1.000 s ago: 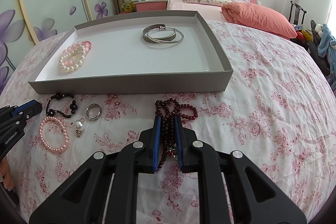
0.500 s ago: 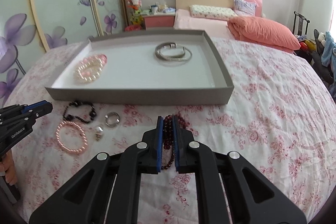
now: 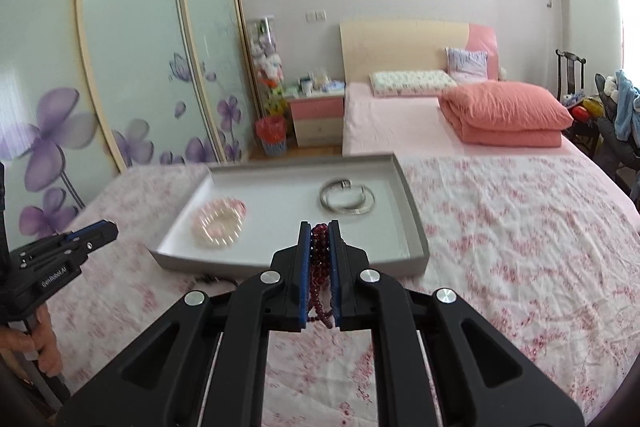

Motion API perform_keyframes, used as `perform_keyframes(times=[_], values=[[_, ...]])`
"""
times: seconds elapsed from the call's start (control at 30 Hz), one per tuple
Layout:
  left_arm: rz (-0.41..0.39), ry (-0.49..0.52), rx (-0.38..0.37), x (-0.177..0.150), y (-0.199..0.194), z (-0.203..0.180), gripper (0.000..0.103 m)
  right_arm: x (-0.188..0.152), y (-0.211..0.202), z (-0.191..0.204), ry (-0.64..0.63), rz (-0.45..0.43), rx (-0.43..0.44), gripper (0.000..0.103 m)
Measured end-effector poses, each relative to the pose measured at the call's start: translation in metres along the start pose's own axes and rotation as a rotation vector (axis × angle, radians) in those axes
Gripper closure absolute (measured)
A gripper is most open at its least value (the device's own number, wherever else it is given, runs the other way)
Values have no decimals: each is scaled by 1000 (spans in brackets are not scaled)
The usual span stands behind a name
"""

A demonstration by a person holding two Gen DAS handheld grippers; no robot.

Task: Organize jewelry
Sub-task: 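Lift and carry the red necklace and pink pearl bracelet over the tray with both tools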

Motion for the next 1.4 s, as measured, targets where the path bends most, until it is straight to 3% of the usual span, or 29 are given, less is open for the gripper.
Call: perform_keyframes(times=[0.4, 0.9, 1.13, 1.4], values=[[-74, 19, -12, 14, -17, -17, 89, 18, -15, 14, -28, -95, 28, 94], [-95, 25, -15, 42, 8, -24, 89, 52, 4, 21, -42, -161, 27, 94], [-82, 22, -11, 54, 39, -25, 89, 61, 34, 20, -45, -145, 20, 94], [-11, 23, 4, 52, 87, -22, 89, 46, 86, 9, 2, -38, 18, 94]])
Point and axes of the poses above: each gripper's, at about its wrist camera, not at the fingertips, and y roughly the way its jaws point, z to its left, x to its top, the point moved 4 cm from there along y, roughly the way its jaws point, and after that the axes turned 2 degrees about z, right-handed, at the moved point
